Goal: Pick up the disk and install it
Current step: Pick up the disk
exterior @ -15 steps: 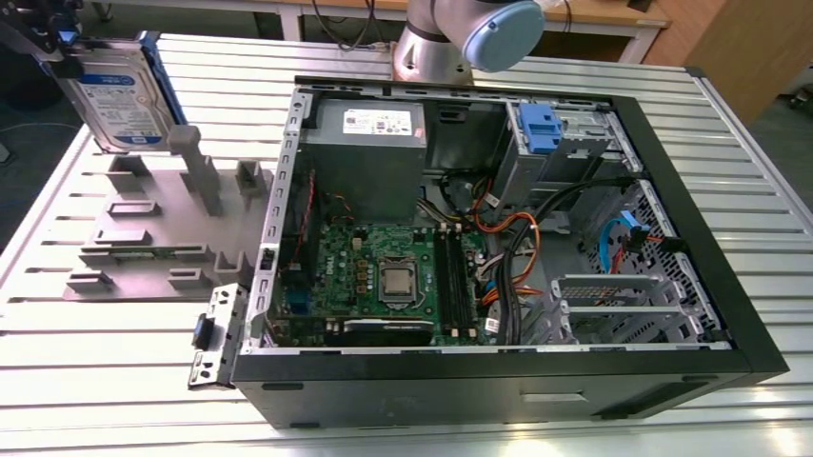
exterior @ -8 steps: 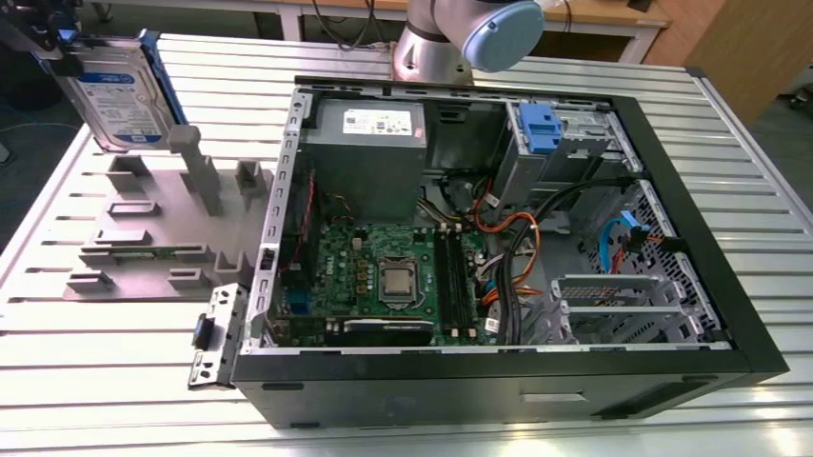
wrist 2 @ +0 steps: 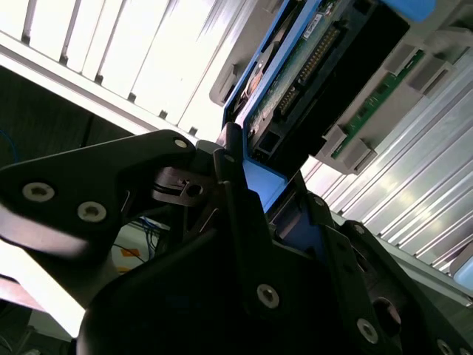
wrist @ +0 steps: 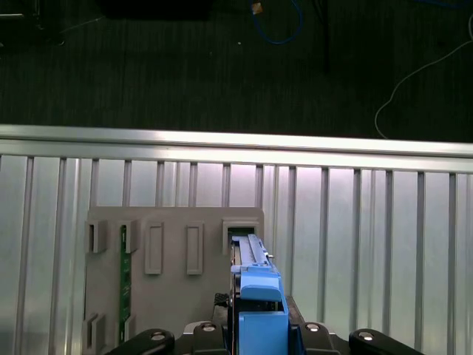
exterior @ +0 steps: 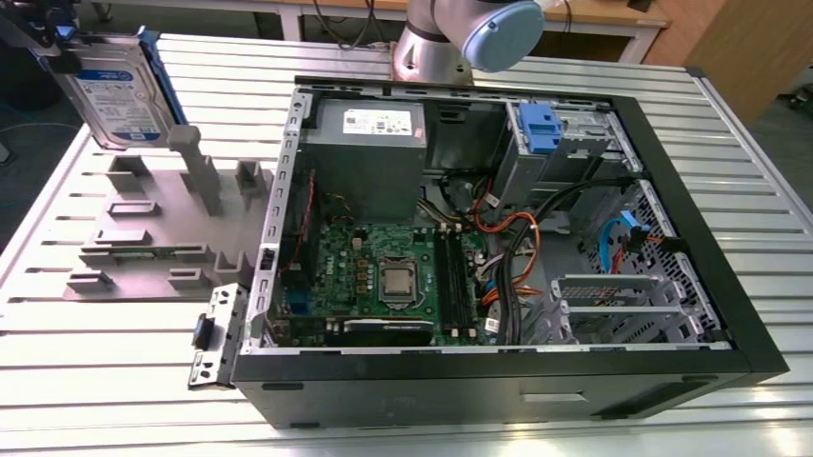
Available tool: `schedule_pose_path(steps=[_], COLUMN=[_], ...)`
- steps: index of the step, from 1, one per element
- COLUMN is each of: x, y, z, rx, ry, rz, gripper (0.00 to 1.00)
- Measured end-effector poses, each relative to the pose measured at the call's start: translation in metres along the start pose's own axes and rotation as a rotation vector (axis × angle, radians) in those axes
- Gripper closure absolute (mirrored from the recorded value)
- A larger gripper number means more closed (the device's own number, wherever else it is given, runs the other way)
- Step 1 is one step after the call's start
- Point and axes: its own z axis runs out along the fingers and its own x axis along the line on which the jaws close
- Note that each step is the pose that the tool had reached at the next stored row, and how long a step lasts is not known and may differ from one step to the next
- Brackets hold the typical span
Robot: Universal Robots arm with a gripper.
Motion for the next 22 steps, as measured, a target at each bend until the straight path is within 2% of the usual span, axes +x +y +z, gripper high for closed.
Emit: schedule_pose_path(steps=[22], x=[-0.0002], y=[0.0003], z=[-0.0108], rx=[0.0], ry=[0.0], rz=[0.0], gripper=[0.64])
